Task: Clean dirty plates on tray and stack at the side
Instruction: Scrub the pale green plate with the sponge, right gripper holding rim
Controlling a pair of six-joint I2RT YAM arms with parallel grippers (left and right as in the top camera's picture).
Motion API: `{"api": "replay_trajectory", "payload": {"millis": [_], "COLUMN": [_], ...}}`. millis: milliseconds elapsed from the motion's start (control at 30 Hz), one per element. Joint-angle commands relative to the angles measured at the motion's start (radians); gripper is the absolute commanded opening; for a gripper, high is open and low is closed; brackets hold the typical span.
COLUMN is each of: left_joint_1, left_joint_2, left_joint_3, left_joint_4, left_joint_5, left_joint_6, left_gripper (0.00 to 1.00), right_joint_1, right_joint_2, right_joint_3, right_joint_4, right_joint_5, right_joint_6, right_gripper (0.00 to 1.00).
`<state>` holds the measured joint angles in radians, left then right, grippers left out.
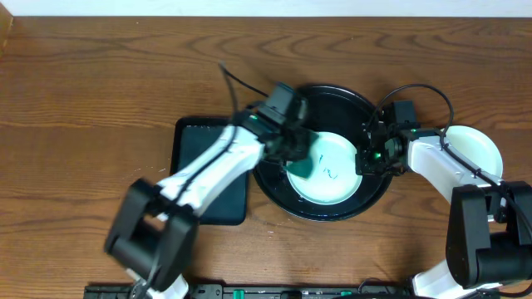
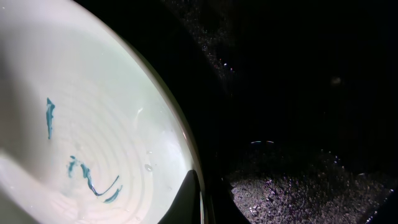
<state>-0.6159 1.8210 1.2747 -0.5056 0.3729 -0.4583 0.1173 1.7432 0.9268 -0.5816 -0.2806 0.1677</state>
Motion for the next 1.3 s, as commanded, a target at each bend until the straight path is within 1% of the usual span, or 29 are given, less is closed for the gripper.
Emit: {"api": "replay_trajectory", "payload": {"millis": [0,100,133,267,333,400,567,600,633,667,733,867,1033,1100,1167,1267], "left_joint_1": [-0.048,-0.073,-0.079,-0.101,-0.106,-0.111,-0.131,-0.134,-0.134,-0.132,-0.119,-0.065,0.013,0.023,0.024,0.018], "left_joint_2": [0.083,0.167,0.192,0.282,0.313,0.328,0.328,0.328,0.328,0.328,0.328,0.326,0.317,0.317,0.317,0.317], "left_joint_3": [0.0,0.001,0.001,0.001,0.001,0.001,0.001,0.001,0.001,0.001,0.001,0.004,0.071,0.106,0.124,0.13], "left_joint_4": [0.044,0.093,0.11,0.16,0.187,0.236,0.288,0.288,0.283,0.262,0.18,-0.037,-0.217,-0.26,-0.267,-0.221], "left_joint_5": [0.069,0.076,0.097,0.212,0.293,0.359,0.382,0.377,0.367,0.328,0.198,-0.175,-0.455,-0.526,-0.566,-0.525], "left_joint_6": [-0.123,-0.187,-0.191,-0.222,-0.236,-0.234,-0.207,-0.192,-0.143,-0.127,-0.126,-0.126,-0.126,-0.126,-0.126,-0.126], "left_gripper": [0.07,0.08,0.07,0.07,0.07,0.08,0.08,0.07,0.07,0.07,0.07,0.07,0.07,0.08,0.07,0.07], "right_joint_1": [0.006,0.006,0.006,0.006,0.006,0.006,0.006,0.006,0.006,0.006,0.007,0.008,0.008,0.008,0.008,0.008], "right_joint_2": [0.029,0.029,0.029,0.029,0.029,0.029,0.029,0.029,0.029,0.029,0.029,0.029,0.029,0.029,0.029,0.029], "right_joint_3": [-0.007,-0.007,-0.007,-0.007,-0.007,-0.007,-0.007,-0.007,-0.007,-0.007,-0.007,-0.007,-0.007,-0.007,-0.007,-0.007], "right_joint_4": [-0.011,-0.014,-0.014,-0.013,-0.013,-0.013,-0.013,-0.013,-0.014,-0.015,-0.017,-0.025,-0.038,-0.037,-0.035,-0.036], "right_joint_5": [0.051,0.051,0.051,0.051,0.051,0.051,0.051,0.051,0.051,0.051,0.051,0.051,0.052,0.052,0.052,0.052], "right_joint_6": [-0.004,-0.004,-0.004,-0.004,-0.004,-0.004,-0.004,-0.004,-0.004,-0.004,-0.004,-0.004,-0.005,-0.006,-0.016,-0.045], "right_gripper": [0.01,0.01,0.01,0.01,0.01,0.01,0.01,0.01,0.01,0.01,0.01,0.01,0.01,0.01,0.01,0.01]}}
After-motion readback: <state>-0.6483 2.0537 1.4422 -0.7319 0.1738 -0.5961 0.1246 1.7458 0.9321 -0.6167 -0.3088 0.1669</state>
